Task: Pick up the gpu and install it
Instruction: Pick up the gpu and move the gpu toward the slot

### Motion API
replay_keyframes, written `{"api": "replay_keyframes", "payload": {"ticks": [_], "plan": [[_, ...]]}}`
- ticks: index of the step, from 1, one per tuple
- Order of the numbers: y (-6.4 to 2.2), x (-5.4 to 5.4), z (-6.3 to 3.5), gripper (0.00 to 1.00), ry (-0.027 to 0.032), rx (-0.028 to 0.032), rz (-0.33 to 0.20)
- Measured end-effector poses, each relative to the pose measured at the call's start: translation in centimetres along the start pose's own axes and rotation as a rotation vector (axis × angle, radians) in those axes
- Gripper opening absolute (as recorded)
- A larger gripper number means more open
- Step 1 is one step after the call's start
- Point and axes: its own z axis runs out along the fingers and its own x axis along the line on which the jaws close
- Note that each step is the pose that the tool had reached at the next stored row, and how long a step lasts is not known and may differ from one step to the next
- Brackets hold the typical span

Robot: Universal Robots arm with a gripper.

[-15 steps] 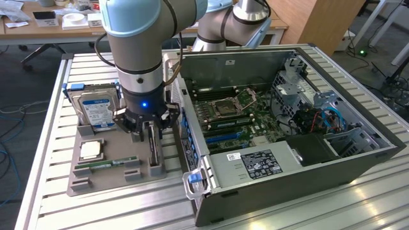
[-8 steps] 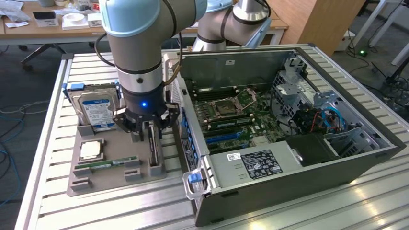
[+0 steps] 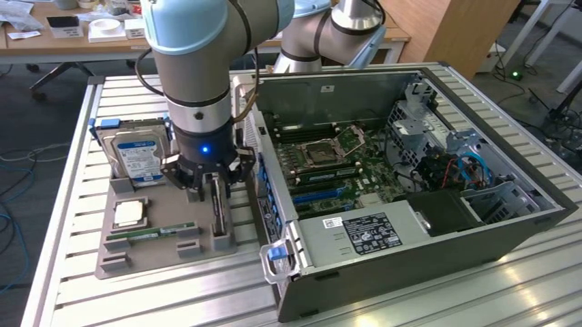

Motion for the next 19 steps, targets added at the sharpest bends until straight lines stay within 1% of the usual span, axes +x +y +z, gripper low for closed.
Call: {"api": "replay_keyframes", "payload": {"ticks": [4, 19], "plan": [[-0.01, 0.0, 0.17, 0.49, 0.0001, 0.0001, 0.0], [-0.17, -0.11, 0.18, 0.49, 0.0, 0.0, 0.0]]}}
